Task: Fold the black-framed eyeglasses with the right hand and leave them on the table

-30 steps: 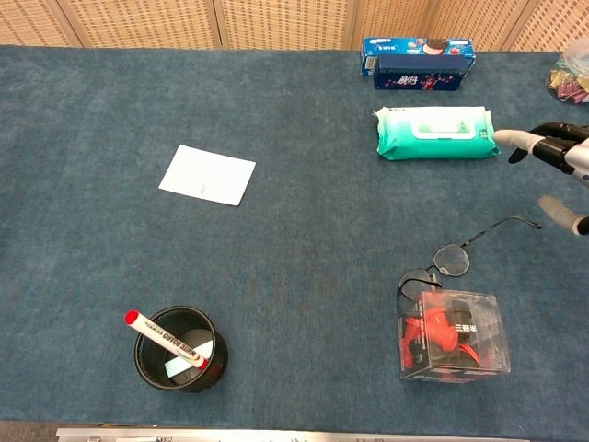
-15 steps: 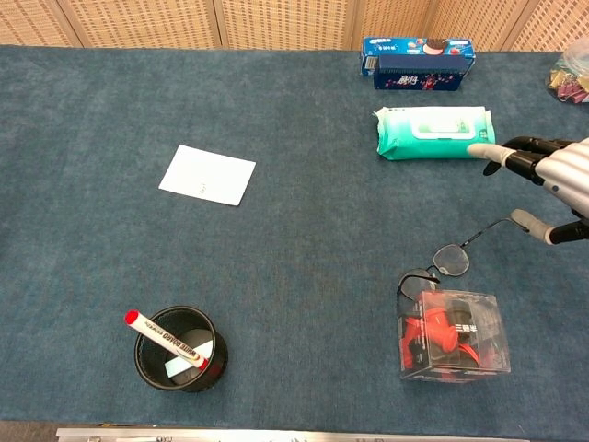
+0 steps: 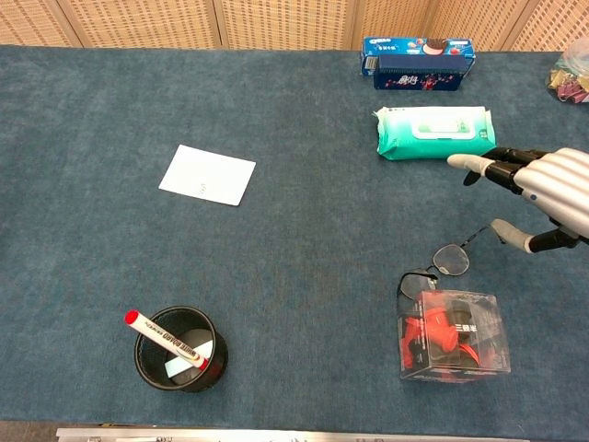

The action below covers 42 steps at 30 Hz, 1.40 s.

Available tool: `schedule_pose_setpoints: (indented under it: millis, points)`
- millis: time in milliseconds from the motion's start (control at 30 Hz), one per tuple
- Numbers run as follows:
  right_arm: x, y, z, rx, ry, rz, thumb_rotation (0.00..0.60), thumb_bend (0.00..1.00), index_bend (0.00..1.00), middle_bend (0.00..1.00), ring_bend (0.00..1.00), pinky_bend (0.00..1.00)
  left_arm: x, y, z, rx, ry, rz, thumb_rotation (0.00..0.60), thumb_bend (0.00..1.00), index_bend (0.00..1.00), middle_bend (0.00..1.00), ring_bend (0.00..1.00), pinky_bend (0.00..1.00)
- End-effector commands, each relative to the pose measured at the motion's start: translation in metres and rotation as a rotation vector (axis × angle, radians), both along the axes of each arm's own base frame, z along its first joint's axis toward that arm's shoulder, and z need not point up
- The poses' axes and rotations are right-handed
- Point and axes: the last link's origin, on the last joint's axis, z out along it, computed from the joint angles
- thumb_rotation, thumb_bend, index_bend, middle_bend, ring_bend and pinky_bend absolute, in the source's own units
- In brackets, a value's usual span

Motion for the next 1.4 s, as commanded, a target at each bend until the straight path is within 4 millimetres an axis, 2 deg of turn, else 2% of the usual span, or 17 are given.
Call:
schedule_pose_setpoints:
  millis: [33, 967, 1400]
  points:
    - [0.001, 0.000, -0.003, 0.007, -0.006, 0.002, 0.600, 0.42, 0.01, 0.28, 0.13, 0.27, 0.000, 0.000, 0.000, -0.001, -0.001, -0.001, 0.600, 0.24, 0.56, 0.54, 0.39, 0.53]
    - [0.017, -0.002, -0.037, 0.135, -0.076, 0.008, 0.600, 0.41, 0.01, 0.28, 0.13, 0.27, 0.000, -0.002, 0.004, 0.010, -0.007, -0.004, 0.600, 0.24, 0.56, 0.54, 0.39, 0.53]
    - [0.016, 0.001, -0.048, 0.195, -0.053, 0.002, 0.600, 0.41, 0.01, 0.28, 0.13, 0.27, 0.000, -0.002, 0.006, 0.016, -0.010, -0.003, 0.600, 0.24, 0.56, 0.54, 0.39, 0.53]
